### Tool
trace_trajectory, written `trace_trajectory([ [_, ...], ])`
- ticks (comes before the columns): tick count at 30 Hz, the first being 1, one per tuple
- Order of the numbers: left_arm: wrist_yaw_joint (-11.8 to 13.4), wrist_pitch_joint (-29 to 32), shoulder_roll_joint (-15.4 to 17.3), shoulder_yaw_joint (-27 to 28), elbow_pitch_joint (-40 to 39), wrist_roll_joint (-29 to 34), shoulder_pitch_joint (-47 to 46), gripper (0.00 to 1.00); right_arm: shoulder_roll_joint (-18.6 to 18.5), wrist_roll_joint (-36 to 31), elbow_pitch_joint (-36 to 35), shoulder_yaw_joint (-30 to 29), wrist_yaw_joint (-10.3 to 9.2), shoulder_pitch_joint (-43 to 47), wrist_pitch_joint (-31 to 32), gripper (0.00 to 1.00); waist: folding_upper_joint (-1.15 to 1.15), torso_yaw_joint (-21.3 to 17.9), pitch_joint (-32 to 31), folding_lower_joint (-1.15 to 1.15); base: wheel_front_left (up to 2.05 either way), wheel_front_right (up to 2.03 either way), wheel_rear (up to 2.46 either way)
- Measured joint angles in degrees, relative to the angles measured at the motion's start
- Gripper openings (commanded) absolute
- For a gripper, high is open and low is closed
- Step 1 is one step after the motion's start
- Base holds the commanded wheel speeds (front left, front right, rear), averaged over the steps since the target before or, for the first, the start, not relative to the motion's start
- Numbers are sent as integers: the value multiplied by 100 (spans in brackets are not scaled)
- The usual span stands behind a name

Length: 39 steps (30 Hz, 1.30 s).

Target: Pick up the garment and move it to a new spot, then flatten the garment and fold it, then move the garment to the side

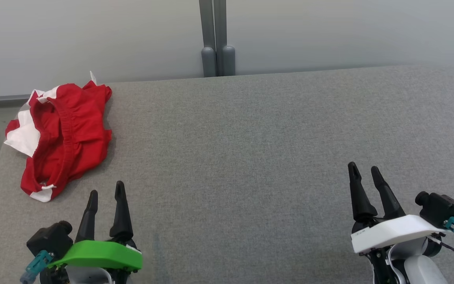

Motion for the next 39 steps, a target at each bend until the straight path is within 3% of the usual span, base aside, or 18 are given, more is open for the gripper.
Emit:
trace_trajectory([
  [39,203,-511,20,-249,231,1867,186,100,-22,-2078,190,162,10,82,-512,100,0,-9,-35,0,0,0,0],
])
